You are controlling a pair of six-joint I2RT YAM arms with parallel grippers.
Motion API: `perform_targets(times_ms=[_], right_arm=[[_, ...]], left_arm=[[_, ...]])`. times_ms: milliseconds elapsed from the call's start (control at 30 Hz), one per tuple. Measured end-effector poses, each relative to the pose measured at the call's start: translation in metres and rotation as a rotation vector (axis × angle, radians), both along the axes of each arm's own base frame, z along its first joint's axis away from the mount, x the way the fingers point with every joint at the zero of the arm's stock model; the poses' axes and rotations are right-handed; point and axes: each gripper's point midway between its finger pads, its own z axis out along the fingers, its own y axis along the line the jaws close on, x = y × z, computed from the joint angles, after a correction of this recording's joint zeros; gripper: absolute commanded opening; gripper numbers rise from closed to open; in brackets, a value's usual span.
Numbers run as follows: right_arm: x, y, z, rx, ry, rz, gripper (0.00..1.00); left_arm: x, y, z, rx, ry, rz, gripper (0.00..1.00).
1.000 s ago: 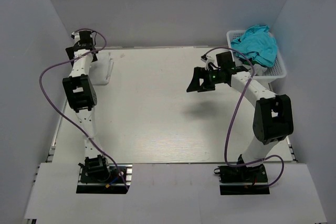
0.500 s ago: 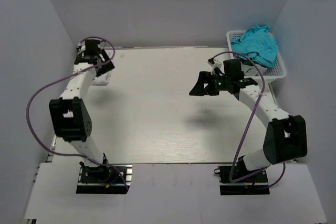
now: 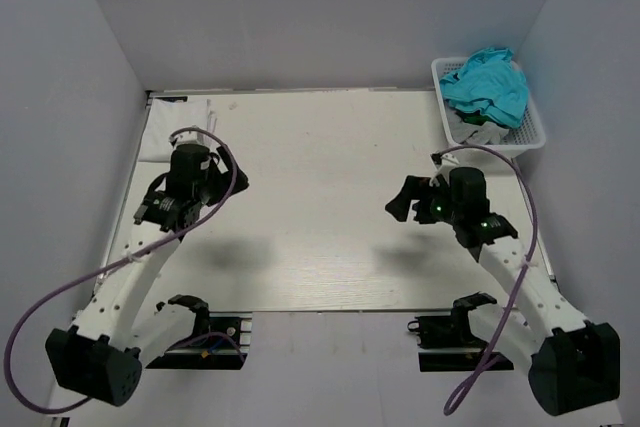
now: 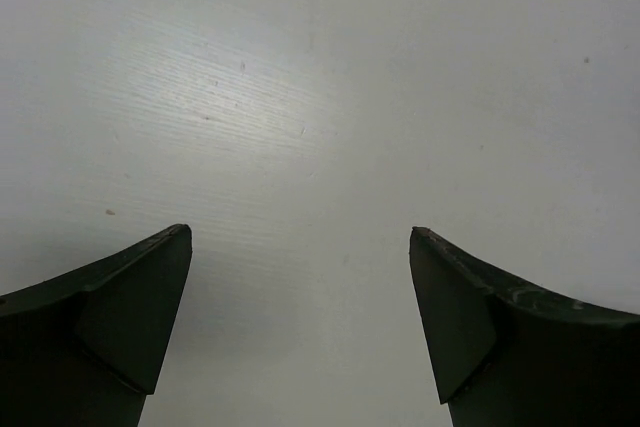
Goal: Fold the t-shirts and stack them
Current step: Put the neatly folded tshirt into the corner of the board with the left arm
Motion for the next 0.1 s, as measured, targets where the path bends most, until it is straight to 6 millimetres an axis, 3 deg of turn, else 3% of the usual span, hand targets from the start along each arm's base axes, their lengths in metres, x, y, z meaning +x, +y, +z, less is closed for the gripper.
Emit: perform_targets(times_ms=[100], right_arm=[[0.003,-0.003,0.013,0.023,-0.055,-0.038,0.9]], left_arm=[[0.0,0.004,0.018,-0.003,-0.057,0.017,1.0]])
